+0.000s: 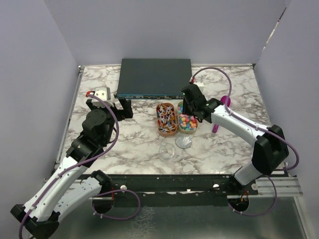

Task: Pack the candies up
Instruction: Pick up the spatula from the center of the board.

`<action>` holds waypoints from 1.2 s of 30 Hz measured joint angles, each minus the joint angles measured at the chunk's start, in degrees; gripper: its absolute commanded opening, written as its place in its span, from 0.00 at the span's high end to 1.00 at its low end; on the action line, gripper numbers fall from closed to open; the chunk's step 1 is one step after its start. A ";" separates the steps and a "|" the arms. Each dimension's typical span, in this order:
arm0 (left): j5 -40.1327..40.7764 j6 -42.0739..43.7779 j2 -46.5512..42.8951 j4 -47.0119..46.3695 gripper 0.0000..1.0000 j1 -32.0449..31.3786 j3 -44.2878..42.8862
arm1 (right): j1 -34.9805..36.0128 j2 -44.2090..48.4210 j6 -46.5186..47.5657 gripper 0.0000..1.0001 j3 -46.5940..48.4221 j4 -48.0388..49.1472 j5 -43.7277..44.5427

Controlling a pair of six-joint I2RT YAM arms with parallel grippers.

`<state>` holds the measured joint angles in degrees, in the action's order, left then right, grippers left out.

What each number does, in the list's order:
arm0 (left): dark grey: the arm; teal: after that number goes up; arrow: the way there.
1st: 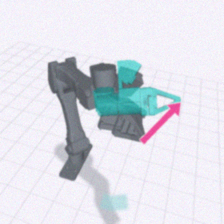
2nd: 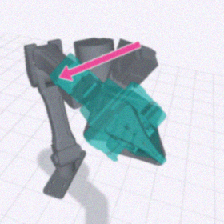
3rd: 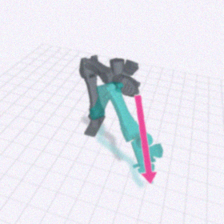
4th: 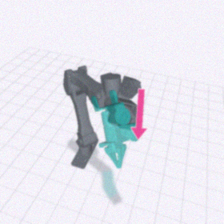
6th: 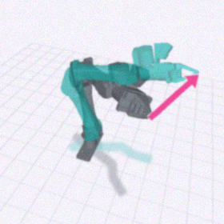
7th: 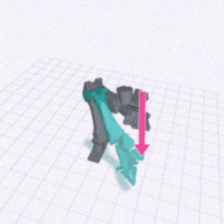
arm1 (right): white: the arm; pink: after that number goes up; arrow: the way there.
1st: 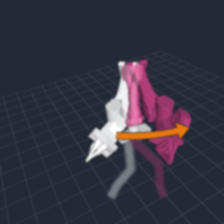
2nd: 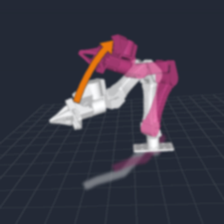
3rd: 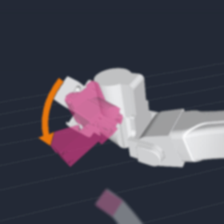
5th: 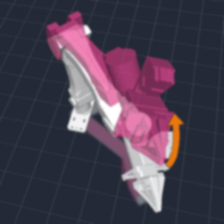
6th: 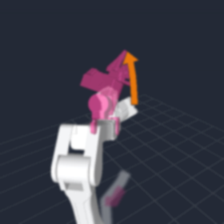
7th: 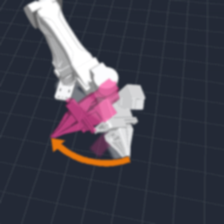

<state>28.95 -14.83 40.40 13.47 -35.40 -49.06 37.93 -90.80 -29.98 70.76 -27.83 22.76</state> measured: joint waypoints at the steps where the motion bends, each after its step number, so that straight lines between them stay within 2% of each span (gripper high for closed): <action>1: -0.02 0.00 0.00 0.00 0.01 0.00 0.00 | 0.00 0.76 -0.02 0.55 -0.76 -0.35 0.72; 10: 0.00 -0.59 0.00 0.00 0.01 0.00 0.00 | -1.81 11.15 -0.24 0.51 -11.58 -2.75 5.90; 14: -0.02 -0.83 -0.20 -0.02 0.01 0.00 0.00 | -6.49 13.84 -0.50 0.50 -14.03 -2.43 6.58; 15: -0.04 -0.83 -0.35 -0.02 0.01 0.00 0.00 | -7.91 14.36 -0.55 0.45 -14.97 -2.05 6.51; 17: -0.15 -0.83 -0.76 -0.04 0.01 0.00 0.00 | -10.71 15.08 -0.63 0.44 -17.05 -1.53 6.05; 24: -4.79 -0.63 -1.62 -0.04 0.01 0.00 0.00 | -18.95 14.53 -0.66 0.42 -19.85 1.20 3.02; 36: -10.29 -1.68 -0.76 2.69 0.01 0.00 2.10 | -24.74 5.25 -1.03 0.40 -19.69 6.54 -1.03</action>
<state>18.65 -16.51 39.64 16.16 -35.40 -46.96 13.19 -85.56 -31.00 51.07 -21.30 21.74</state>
